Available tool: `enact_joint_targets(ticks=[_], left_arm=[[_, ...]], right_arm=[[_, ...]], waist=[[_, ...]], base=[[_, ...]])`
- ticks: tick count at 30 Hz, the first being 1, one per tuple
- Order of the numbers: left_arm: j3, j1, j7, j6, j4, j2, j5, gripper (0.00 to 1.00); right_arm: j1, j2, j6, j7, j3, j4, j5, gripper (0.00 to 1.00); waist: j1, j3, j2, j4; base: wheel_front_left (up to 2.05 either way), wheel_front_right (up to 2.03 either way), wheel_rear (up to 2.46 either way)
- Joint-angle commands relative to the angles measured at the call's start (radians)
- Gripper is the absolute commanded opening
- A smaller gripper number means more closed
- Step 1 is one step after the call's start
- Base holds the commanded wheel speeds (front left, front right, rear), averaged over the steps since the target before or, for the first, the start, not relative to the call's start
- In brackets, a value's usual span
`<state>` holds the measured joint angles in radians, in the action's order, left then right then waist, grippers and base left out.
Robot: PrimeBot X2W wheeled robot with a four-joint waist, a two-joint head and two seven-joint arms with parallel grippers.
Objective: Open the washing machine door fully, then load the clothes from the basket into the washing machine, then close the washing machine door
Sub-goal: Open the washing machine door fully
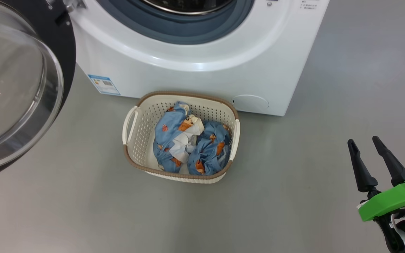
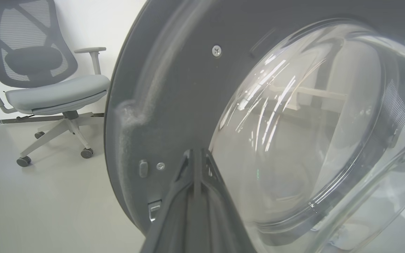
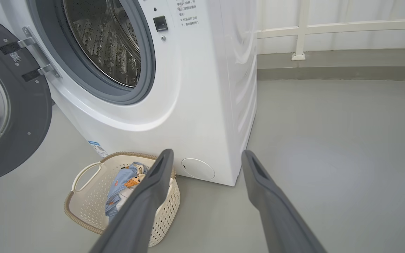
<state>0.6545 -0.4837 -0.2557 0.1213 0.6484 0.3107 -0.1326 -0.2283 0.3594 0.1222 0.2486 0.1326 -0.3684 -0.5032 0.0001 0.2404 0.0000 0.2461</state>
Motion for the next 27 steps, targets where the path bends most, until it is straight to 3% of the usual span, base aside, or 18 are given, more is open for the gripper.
enact_joint_targets(ticks=[1,2,5,6,7,8,20,27], left_arm=[[0.01,0.031,-0.006,0.005,-0.04,0.048,0.004,0.17],[0.003,0.048,-0.006,0.006,-0.055,0.039,0.002,0.29],[-0.031,0.095,-0.006,0.009,-0.103,0.01,-0.02,0.49],[-0.056,0.113,-0.006,0.009,-0.122,0.002,-0.036,0.78],[-0.077,0.133,-0.006,0.009,-0.141,-0.004,-0.049,0.95],[-0.095,0.15,-0.006,0.009,-0.161,-0.013,-0.067,1.0],[-0.311,0.301,-0.006,0.009,-0.358,-0.083,-0.141,1.0],[-0.413,0.329,-0.006,0.009,-0.418,-0.096,-0.161,1.0]], right_arm=[[0.021,0.009,0.008,0.013,0.018,0.02,-0.008,1.0],[0.023,0.007,0.008,0.013,0.018,0.02,-0.009,1.0],[0.034,0.004,0.008,0.013,0.016,0.018,-0.012,1.0],[0.038,0.003,0.008,0.013,0.015,0.017,-0.012,1.0],[0.043,0.002,0.008,0.013,0.013,0.018,-0.013,1.0],[0.046,0.002,0.008,0.013,0.011,0.019,-0.013,1.0],[0.07,-0.013,0.008,0.013,-0.011,0.025,-0.01,1.0],[0.074,-0.023,0.008,0.013,-0.021,0.027,-0.008,1.0]], waist=[[-0.0001,-0.026,0.0,0.003],[-0.0001,-0.031,0.0,0.002],[-0.0001,-0.049,0.0,0.0],[-0.0001,-0.056,0.0,-0.001],[-0.0001,-0.061,0.0,-0.003],[-0.0001,-0.066,0.0,-0.006],[-0.0001,-0.091,0.0,-0.074],[-0.0001,-0.097,0.0,-0.132]], base=[[0.0,0.0,0.0],[0.0,0.0,0.0],[0.0,0.0,0.0],[0.0,0.0,0.0],[0.0,0.0,0.0],[0.0,0.0,0.0],[0.0,0.0,0.0],[0.0,0.0,0.0]])
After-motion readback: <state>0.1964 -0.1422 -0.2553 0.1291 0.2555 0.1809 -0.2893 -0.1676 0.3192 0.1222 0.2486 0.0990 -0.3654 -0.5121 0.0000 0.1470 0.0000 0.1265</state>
